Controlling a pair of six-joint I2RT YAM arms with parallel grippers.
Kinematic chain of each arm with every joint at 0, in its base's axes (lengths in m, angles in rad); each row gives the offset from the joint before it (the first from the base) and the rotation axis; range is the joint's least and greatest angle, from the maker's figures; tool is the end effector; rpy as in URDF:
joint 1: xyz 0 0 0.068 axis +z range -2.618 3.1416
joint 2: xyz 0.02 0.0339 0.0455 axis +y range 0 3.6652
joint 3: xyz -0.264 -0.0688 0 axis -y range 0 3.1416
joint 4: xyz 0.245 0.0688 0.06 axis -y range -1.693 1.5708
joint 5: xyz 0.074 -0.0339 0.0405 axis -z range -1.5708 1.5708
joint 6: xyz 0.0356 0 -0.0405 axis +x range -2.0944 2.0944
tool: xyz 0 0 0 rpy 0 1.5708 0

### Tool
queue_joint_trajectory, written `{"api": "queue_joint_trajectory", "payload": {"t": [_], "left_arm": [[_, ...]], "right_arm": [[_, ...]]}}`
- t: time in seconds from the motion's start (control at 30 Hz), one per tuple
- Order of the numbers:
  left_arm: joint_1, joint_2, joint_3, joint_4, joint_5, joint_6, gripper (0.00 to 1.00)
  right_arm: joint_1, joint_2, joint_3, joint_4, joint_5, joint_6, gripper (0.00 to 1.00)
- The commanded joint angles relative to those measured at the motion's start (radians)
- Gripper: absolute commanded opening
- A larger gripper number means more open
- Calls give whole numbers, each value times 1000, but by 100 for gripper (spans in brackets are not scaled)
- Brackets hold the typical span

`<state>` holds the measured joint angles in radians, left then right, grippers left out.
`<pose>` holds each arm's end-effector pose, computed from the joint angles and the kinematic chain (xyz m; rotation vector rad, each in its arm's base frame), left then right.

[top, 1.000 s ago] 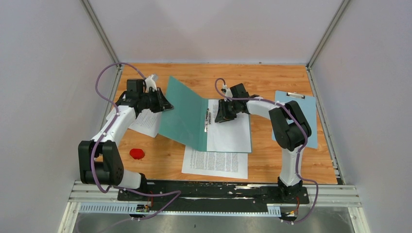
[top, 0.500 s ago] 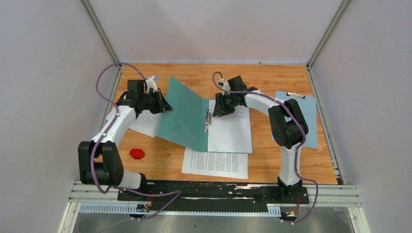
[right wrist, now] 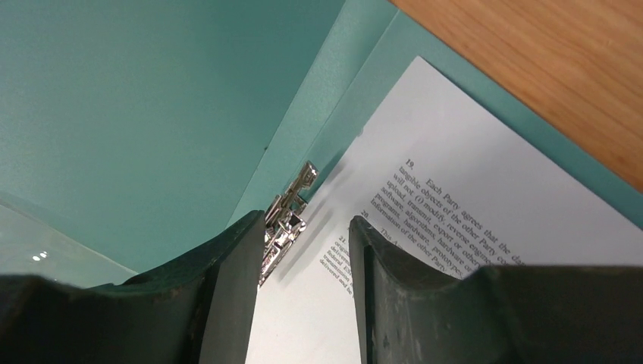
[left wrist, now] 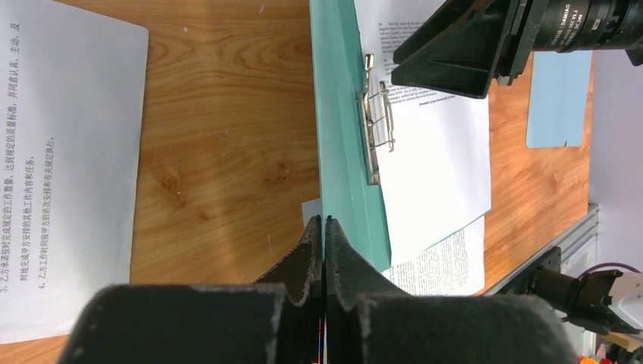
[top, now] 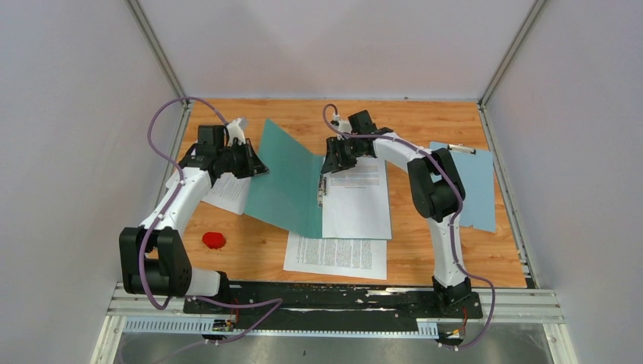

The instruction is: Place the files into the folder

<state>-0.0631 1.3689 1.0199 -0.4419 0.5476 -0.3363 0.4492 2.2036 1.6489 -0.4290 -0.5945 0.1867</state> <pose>0.2895 -0.0369 0.2705 -0.0513 2.3682 -0.8396 0.4177 0.2235 0.1622 -0.5774 2.5394 0.9996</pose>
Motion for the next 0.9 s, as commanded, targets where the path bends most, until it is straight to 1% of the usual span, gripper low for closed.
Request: {"api": "queue_joint_trajectory", "payload": {"t": [0.0, 0.27, 0.87], "left_arm": [[-6, -32, -4, 27, 7, 27, 0], [-6, -26, -5, 31, 12, 25, 0], [-8, -23, -8, 29, 13, 22, 0]], "right_arm": [[-1, 28, 80, -4, -59, -50, 46], [1, 99, 188, -53, -96, -57, 46], [19, 169, 266, -75, -163, -65, 46]]}}
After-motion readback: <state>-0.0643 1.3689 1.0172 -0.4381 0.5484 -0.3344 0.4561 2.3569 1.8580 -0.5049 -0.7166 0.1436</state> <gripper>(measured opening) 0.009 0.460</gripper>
